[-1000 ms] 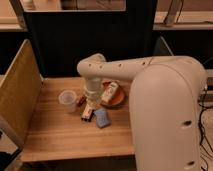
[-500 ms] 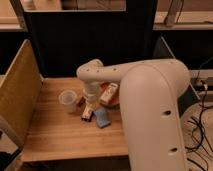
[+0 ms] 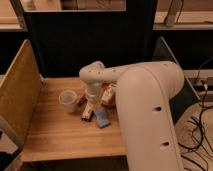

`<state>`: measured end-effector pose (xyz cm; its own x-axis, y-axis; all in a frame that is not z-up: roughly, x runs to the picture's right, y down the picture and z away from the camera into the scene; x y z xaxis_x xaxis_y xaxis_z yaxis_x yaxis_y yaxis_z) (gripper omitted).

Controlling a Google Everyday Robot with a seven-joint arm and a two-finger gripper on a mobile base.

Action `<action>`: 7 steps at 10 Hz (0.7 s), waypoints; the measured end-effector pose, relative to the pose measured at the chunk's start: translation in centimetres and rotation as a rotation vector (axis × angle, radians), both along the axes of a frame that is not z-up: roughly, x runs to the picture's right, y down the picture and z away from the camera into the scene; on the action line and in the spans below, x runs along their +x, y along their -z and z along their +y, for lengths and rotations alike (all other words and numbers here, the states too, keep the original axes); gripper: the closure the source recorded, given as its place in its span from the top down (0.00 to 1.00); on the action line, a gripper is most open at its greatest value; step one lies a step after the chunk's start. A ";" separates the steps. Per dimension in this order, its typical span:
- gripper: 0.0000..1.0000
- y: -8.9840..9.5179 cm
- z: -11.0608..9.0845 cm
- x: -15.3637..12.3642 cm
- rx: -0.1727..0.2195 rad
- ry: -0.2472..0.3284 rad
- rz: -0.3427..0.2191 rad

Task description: Push the eraser across the table

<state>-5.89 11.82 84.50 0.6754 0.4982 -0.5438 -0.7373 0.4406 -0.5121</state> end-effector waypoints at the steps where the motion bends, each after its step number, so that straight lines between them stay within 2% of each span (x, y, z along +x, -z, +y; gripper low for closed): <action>1: 0.00 0.0 0.0 0.0 0.000 0.001 0.000; 3: 0.00 -0.2 0.3 0.1 -0.002 0.007 0.007; 7: 0.00 -2.7 2.5 0.1 -0.037 0.027 0.045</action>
